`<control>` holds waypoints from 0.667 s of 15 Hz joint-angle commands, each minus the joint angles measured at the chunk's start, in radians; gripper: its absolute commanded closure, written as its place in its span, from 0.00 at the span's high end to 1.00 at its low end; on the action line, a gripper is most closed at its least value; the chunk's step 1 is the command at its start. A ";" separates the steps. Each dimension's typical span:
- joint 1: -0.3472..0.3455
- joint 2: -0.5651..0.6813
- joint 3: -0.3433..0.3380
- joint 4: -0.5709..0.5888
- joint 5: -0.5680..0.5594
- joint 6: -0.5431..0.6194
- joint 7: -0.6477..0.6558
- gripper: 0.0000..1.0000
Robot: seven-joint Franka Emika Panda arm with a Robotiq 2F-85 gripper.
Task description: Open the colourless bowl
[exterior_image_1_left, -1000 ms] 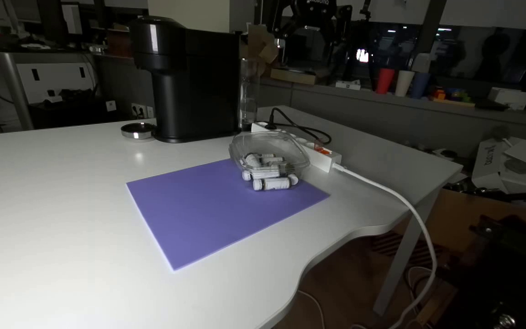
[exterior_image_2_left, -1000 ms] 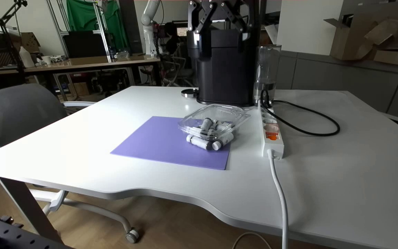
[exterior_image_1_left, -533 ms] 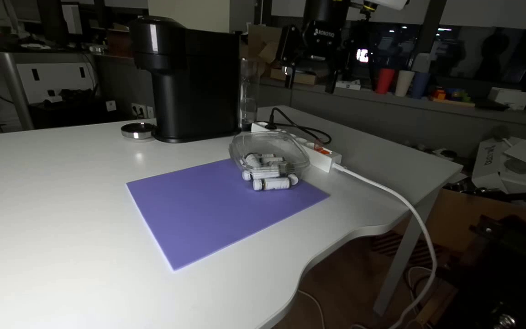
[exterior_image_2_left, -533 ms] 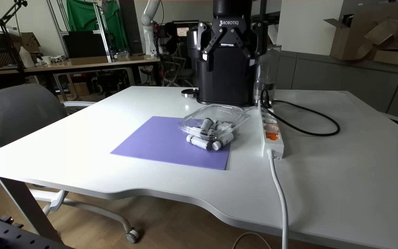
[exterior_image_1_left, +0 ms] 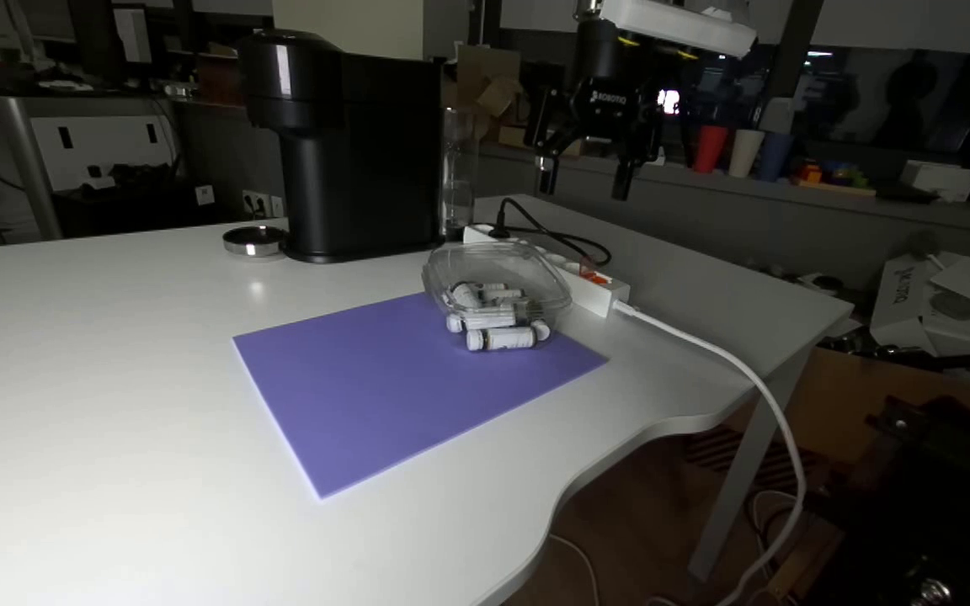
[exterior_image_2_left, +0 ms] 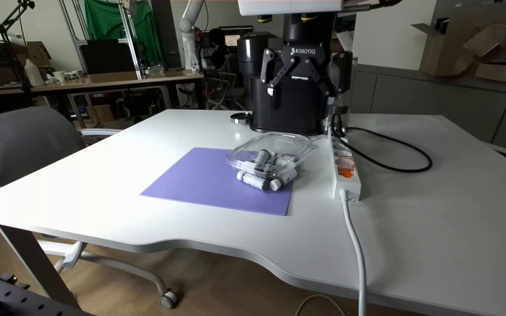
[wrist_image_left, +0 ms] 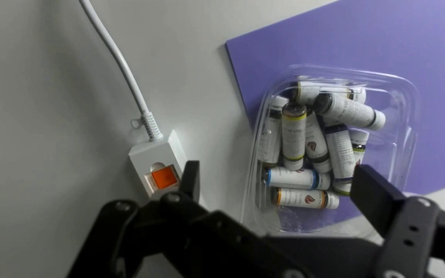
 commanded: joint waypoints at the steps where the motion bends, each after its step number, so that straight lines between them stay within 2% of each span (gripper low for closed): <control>1: -0.008 0.063 0.006 0.054 0.002 -0.008 0.007 1.00; 10: -0.012 0.246 0.032 0.228 -0.013 -0.085 0.015 1.00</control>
